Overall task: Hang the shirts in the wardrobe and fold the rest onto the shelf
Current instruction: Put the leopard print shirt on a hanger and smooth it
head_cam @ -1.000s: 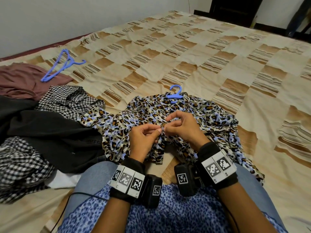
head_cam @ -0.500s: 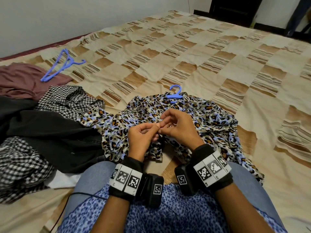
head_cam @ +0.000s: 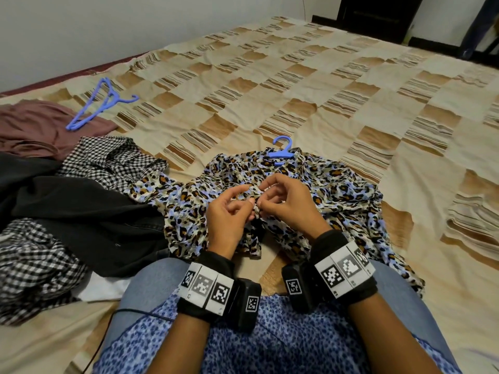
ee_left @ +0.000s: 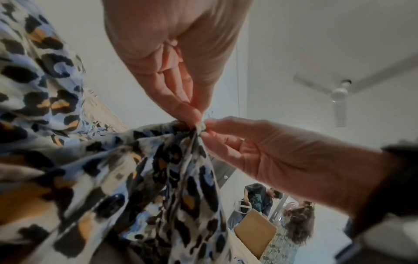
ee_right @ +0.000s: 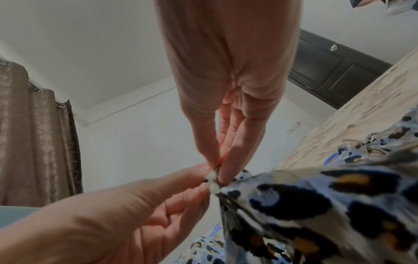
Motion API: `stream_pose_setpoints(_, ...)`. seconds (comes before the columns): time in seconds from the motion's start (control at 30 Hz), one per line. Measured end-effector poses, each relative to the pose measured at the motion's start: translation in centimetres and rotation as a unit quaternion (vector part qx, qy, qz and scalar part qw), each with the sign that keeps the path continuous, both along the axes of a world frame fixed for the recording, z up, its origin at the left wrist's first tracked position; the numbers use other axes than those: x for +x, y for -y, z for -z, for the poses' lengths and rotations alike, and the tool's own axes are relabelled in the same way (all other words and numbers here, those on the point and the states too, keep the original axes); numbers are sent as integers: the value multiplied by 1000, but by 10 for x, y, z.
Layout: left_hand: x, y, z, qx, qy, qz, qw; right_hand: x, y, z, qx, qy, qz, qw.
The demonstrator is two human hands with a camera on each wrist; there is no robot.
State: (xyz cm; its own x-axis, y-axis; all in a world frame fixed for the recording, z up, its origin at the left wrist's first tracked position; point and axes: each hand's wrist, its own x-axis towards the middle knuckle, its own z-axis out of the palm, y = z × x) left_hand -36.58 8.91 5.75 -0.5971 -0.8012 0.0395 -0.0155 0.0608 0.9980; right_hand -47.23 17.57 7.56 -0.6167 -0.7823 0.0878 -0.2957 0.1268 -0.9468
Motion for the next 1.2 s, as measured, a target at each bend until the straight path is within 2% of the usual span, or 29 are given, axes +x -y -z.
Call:
stream_pose_setpoints(0.1, 0, -1, 2, -33, 8, 5, 999, 2, 2, 1, 0, -85, 4, 996)
stream_pose_setpoints(0.23, 0, 4, 8, 20, 25, -20, 999, 14, 8, 8, -6, -245, -30, 969)
stream_pose_setpoints(0.3, 0, 7, 11, 40, 27, -26, 999, 18, 12, 12, -1, -281, -25, 959)
stream_pose_setpoints(0.37, -1, 9, 10, 27, 18, -27, 999, 18, 12, 11, -19, -206, 10, 978)
stream_pose_setpoints(0.43, -3, 8, 6, 4, -5, -9, 1000, 14, 10, 2, -40, -25, 57, 997)
stream_pose_setpoints(0.47, -4, 7, 4, -6, -16, 6, 1000, 10, 8, -2, -45, 87, 70, 993)
stream_pose_setpoints(0.53, -6, 5, 1, -23, -24, 39, 999, 4, 4, -4, -32, 293, 80, 952)
stream_pose_setpoints(0.57, -6, 4, 0, -28, -24, 55, 998, 1, 2, -5, -25, 355, 83, 931)
stream_pose_setpoints(0.63, -5, 5, 1, -31, -14, 82, 996, -4, 0, -4, -12, 390, 83, 917)
stream_pose_setpoints(0.8, -8, 7, 7, -87, 38, 84, 992, -4, -2, -3, -5, 315, 93, 945)
stream_pose_setpoints(0.93, -12, 12, 12, -52, 31, 25, 998, -8, -4, 3, 59, 126, 81, 987)
stream_pose_setpoints(1.0, -12, 14, 11, -47, 28, 13, 998, -12, -5, 7, 139, 27, 49, 989)
stream_pose_setpoints(1.1, -14, 13, 10, -67, 35, 33, 997, -12, -5, 14, 222, -78, 20, 972)
stream_pose_setpoints(1.13, -16, 13, 13, -71, 58, 44, 995, -13, -4, 17, 216, -86, 36, 972)
stream_pose_setpoints(1.2, -17, 14, 22, -57, 179, 64, 980, -19, -2, 19, 172, -68, 82, 979)
